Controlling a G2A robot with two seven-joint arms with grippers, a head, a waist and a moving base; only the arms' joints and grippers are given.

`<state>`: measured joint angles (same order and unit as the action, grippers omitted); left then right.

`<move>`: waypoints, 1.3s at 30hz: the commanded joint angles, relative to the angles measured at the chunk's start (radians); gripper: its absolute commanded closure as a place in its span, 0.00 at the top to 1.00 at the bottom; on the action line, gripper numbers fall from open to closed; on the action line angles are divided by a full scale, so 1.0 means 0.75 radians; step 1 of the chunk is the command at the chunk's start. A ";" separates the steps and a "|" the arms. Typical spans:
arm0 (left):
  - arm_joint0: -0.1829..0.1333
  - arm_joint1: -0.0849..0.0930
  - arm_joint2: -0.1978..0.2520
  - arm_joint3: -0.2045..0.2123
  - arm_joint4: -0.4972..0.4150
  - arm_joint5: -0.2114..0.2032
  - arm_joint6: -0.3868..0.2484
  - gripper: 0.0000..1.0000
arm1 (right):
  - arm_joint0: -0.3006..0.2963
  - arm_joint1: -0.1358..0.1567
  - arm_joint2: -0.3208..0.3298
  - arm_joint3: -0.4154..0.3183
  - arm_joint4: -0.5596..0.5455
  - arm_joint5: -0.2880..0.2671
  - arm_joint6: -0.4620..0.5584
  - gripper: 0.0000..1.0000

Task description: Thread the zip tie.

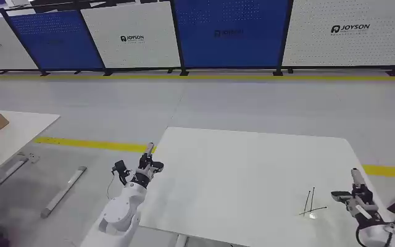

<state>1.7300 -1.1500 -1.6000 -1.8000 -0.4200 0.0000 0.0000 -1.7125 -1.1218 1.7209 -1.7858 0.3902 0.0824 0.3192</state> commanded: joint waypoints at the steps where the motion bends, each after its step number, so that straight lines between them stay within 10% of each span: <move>1: 0.000 0.000 0.000 0.000 0.000 0.000 0.000 1.00 | 0.008 0.019 0.059 0.006 -0.069 0.037 0.211 1.00; 5: 0.000 0.000 0.000 0.000 0.000 0.000 0.000 1.00 | 0.053 0.055 0.112 0.039 -0.240 0.093 0.517 1.00; 17: 0.000 0.000 0.000 0.000 0.000 0.000 0.000 1.00 | 0.059 0.057 0.117 0.046 -0.247 0.097 0.526 1.00; 25: 0.000 0.000 0.000 0.000 0.000 0.000 0.000 1.00 | 0.104 0.097 0.255 0.183 -0.185 -0.156 0.975 1.00; 39: 0.000 0.000 0.000 0.000 0.000 0.000 0.000 1.00 | 0.287 0.136 0.184 0.387 -0.373 -0.133 1.128 1.00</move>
<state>1.7300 -1.1500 -1.6000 -1.8000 -0.4200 0.0000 0.0000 -1.4969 -1.0197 1.8581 -1.4950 0.1096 -0.0175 1.1656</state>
